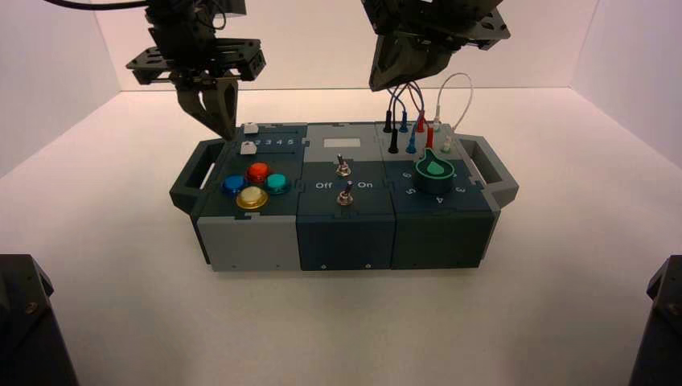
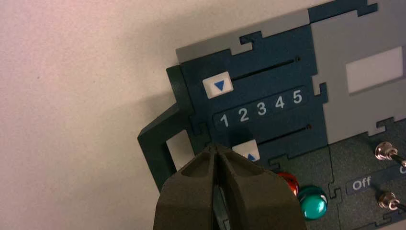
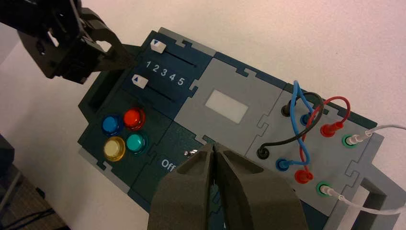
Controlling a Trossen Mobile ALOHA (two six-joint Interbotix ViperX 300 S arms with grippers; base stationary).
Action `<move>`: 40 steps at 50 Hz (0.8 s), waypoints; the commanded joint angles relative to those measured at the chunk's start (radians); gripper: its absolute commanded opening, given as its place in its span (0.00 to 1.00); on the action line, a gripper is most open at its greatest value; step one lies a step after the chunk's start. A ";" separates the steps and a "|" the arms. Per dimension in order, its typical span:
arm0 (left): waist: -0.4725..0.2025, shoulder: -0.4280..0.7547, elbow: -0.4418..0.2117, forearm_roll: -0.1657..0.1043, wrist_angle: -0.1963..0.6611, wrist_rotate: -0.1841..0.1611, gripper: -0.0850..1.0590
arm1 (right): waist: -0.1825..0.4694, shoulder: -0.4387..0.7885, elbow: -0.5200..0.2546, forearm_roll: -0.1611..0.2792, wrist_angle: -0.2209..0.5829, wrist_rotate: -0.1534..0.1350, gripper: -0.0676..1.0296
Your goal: Move the bottom slider to position 3.
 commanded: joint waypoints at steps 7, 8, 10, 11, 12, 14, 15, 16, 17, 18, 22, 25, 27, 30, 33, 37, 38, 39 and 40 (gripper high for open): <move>-0.025 0.035 -0.038 -0.003 -0.012 -0.003 0.05 | 0.005 -0.011 -0.014 0.003 -0.009 0.002 0.04; -0.025 0.038 -0.038 -0.003 -0.014 -0.003 0.05 | 0.005 -0.011 -0.015 0.003 -0.009 0.002 0.04; -0.025 0.044 -0.038 -0.003 -0.017 -0.003 0.05 | 0.005 -0.012 -0.015 0.003 -0.009 0.002 0.04; -0.026 0.044 -0.037 -0.003 -0.018 -0.003 0.05 | 0.003 -0.012 -0.015 0.003 -0.009 0.002 0.04; -0.028 0.046 -0.037 -0.003 -0.020 -0.003 0.05 | 0.005 -0.012 -0.012 0.005 -0.009 0.002 0.04; -0.031 0.051 -0.037 -0.003 -0.020 -0.003 0.05 | 0.005 -0.014 -0.011 0.005 -0.009 0.002 0.04; -0.032 0.052 -0.037 -0.003 -0.020 -0.003 0.04 | 0.003 -0.014 -0.011 0.005 -0.009 0.002 0.04; -0.034 0.055 -0.038 -0.003 -0.021 -0.003 0.05 | 0.003 -0.014 -0.009 0.006 -0.009 0.003 0.04; -0.034 0.057 -0.038 -0.003 -0.021 -0.003 0.05 | 0.005 -0.014 -0.009 0.006 -0.009 0.002 0.04; -0.035 0.058 -0.038 -0.003 -0.023 -0.003 0.05 | 0.003 -0.014 -0.009 0.006 -0.009 0.002 0.04; -0.037 0.063 -0.038 -0.003 -0.029 -0.003 0.05 | 0.005 -0.014 -0.011 0.008 -0.009 0.003 0.04; -0.037 0.064 -0.038 -0.003 -0.028 -0.003 0.05 | 0.005 -0.014 -0.009 0.012 -0.009 0.003 0.04; -0.038 0.064 -0.037 -0.003 -0.028 -0.003 0.05 | 0.005 -0.014 -0.011 0.014 -0.009 0.003 0.04; -0.043 0.063 -0.037 -0.003 -0.028 -0.003 0.05 | 0.005 -0.014 -0.011 0.015 -0.009 0.003 0.04; -0.044 0.061 -0.034 -0.003 -0.023 -0.003 0.04 | 0.005 -0.015 -0.009 0.015 -0.009 0.003 0.04; -0.046 0.058 -0.029 -0.003 -0.021 -0.003 0.05 | 0.005 -0.015 -0.009 0.018 -0.009 0.003 0.04; -0.046 0.058 -0.025 -0.003 -0.021 -0.003 0.05 | 0.005 -0.014 -0.011 0.018 -0.009 0.003 0.04; -0.046 0.058 -0.021 -0.003 -0.021 -0.003 0.05 | 0.003 -0.015 -0.009 0.018 -0.009 0.003 0.04; -0.046 0.057 -0.020 -0.003 -0.021 -0.003 0.05 | 0.003 -0.015 -0.009 0.018 -0.009 0.003 0.04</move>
